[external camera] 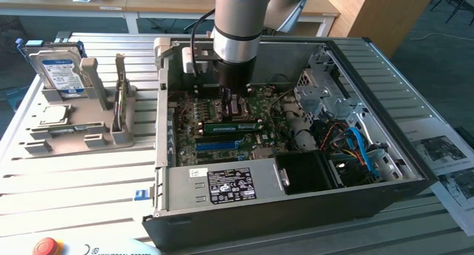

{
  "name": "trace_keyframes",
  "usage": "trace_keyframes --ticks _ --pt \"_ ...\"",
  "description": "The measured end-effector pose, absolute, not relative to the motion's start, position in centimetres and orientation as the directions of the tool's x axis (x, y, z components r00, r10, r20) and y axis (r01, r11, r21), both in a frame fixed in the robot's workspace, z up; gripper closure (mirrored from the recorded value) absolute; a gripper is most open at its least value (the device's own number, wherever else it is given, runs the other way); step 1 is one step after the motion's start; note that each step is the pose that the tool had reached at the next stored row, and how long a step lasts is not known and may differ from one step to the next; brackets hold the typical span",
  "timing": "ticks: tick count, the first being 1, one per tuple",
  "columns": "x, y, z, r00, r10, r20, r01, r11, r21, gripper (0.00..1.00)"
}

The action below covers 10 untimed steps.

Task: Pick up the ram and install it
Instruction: 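Press down the ram until it locks into place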

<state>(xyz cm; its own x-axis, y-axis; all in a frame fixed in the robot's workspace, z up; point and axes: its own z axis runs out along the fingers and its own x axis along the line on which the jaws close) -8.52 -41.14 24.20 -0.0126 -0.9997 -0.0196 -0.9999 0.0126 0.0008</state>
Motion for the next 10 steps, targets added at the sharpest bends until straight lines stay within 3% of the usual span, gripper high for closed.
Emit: trace_keyframes --ticks 10 --pt "-8.53 -41.21 24.13 -0.013 -1.000 -0.020 -1.000 0.013 0.001 0.90"
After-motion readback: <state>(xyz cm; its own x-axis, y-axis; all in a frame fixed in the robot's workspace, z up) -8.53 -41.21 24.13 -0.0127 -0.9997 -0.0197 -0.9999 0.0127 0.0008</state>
